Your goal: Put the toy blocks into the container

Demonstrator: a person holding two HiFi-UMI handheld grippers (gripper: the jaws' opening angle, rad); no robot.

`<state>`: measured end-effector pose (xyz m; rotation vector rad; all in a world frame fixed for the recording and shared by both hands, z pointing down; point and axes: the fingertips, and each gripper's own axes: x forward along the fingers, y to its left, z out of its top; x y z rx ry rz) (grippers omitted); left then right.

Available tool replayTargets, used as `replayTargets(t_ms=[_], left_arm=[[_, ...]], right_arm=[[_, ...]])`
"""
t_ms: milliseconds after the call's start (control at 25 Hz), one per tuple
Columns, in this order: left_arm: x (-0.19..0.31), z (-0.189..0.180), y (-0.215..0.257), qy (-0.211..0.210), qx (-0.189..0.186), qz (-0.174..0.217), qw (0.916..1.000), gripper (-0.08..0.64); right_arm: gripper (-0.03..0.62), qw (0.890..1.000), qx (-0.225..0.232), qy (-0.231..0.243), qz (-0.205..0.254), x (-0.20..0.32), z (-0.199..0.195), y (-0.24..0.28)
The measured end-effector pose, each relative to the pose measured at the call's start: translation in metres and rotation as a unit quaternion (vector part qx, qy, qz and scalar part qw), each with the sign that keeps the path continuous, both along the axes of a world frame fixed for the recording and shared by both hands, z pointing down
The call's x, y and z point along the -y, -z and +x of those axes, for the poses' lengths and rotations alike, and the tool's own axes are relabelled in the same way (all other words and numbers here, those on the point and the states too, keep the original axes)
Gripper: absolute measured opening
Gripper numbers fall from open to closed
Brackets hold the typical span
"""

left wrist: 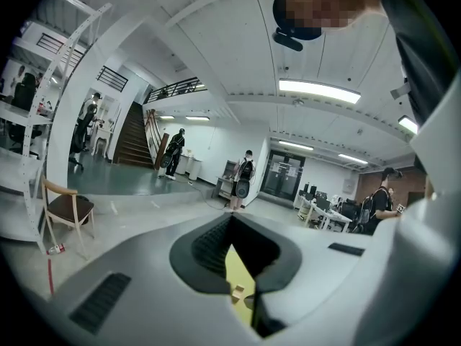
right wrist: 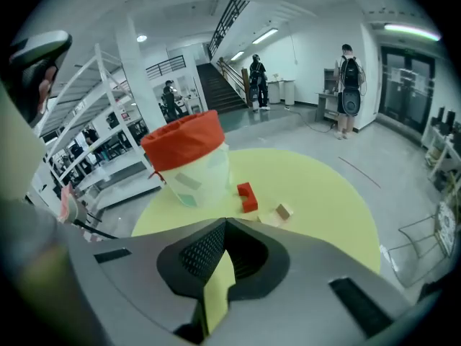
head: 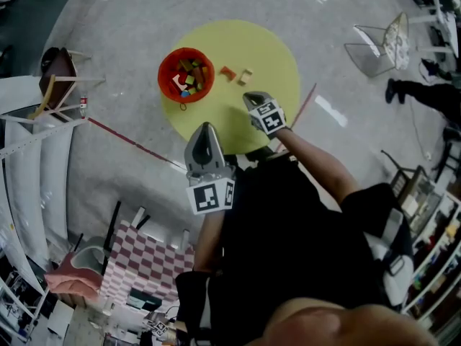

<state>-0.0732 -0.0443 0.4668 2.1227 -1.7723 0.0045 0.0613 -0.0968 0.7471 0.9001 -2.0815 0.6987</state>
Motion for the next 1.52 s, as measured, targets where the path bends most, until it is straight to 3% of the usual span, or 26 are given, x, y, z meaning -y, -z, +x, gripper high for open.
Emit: replayTargets(t_ms=[320,520,1000,1400,1520], left_arm=[[0.000,0.011,0.001,-0.009,-0.005,-0.002,0.9999,-0.015],[0.002,0.013,0.004,-0.001,-0.014,-0.004,0.9999,-0.015],[-0.001,0.012,0.000,-0.004,-0.006,-0.012,0.9999,-0.015],[-0.003,0.008,-0.003,-0.011,0.005,-0.007,0.9999,-0.015],[0.000,0.007,0.001,0.002,-0.014,-0.005,0.9999,-0.015]], right_arm=[[0.000,0.999,-0.045,-0.001,-0.024,0.006,0.015,-0.043],[0.067,0.998,-0.065,0.012,-0.023,0.015,0.015,-0.056],[0.074,0.992,-0.122,0.032,-0.005,0.051,0.017,-0.081],[0.043,0.993,-0.111,0.032,-0.015,0.047,0.018,-0.075],[0.043,0.995,-0.096,0.029,-0.009,0.044,0.019,-0.060]])
